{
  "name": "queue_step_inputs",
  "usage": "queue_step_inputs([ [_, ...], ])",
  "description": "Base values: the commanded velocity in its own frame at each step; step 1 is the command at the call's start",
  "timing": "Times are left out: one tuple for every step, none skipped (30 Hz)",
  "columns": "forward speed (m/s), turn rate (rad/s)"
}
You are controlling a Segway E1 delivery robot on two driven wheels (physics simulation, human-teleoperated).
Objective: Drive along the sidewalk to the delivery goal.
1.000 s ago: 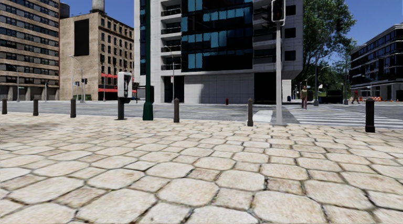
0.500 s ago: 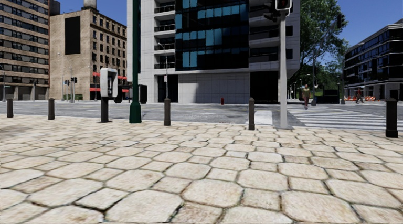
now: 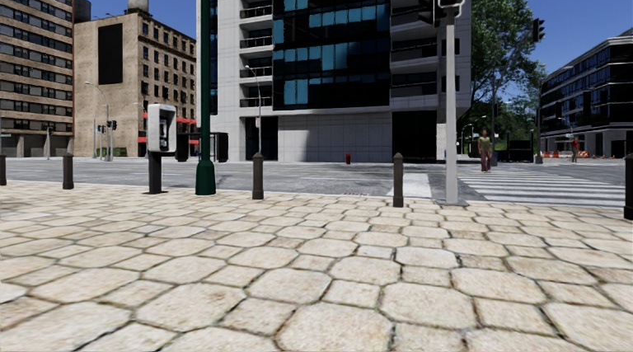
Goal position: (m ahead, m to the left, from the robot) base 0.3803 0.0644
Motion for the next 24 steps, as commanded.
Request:
queue_step_inputs([
  [0.00, 0.00],
  [0.00, 0.00],
  [0.00, 0.00],
  [0.00, 0.00],
  [0.00, 0.00],
  [0.00, 0.00],
  [0.00, 0.00],
  [0.00, 0.00],
  [0.00, 0.00],
  [0.00, 0.00],
  [0.00, 0.00],
  [0.00, 0.00],
  [0.00, 0.00],
  [0.00, 0.00],
  [0.00, 0.00],
  [0.00, 0.00],
  [0.00, 0.00],
  [0.00, 0.00],
  [0.00, 0.00],
  [0.00, 0.00],
  [0.00, 0.00],
  [0.00, 0.00],
  [0.00, 0.00],
  [0.00, 0.00],
])
